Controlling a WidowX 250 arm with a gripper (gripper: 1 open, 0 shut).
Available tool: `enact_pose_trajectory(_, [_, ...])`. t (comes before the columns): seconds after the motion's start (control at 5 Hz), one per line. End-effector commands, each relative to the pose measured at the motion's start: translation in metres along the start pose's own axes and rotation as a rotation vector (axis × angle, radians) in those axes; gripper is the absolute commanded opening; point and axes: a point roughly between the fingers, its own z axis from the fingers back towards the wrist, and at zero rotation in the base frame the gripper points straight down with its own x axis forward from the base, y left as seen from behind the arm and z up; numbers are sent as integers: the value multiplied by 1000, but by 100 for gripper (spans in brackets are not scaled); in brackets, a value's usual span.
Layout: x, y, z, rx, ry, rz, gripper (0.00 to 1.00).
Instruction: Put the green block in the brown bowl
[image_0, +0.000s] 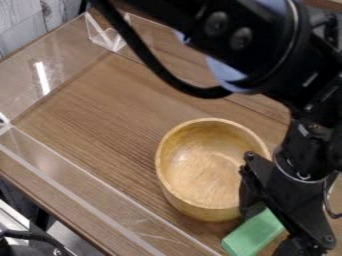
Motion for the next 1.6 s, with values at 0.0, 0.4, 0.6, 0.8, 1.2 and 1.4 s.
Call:
enact_pose_trajectory(0.0, [8,4,10,-8,-61,6,100])
enact_pose_trajectory(0.4, [12,9,7,-12,-75,1,100])
enact_pose_trajectory(0.6, [14,11,5,-13,-82,-1,100])
enact_pose_trajectory(0.8, [15,12,3,-14,-88,-2,100])
enact_pose_trajectory(1.2, [18,13,-2,-15,-99,-7,100])
enact_pose_trajectory(1.4, [19,13,-5,-16,-103,-10,100])
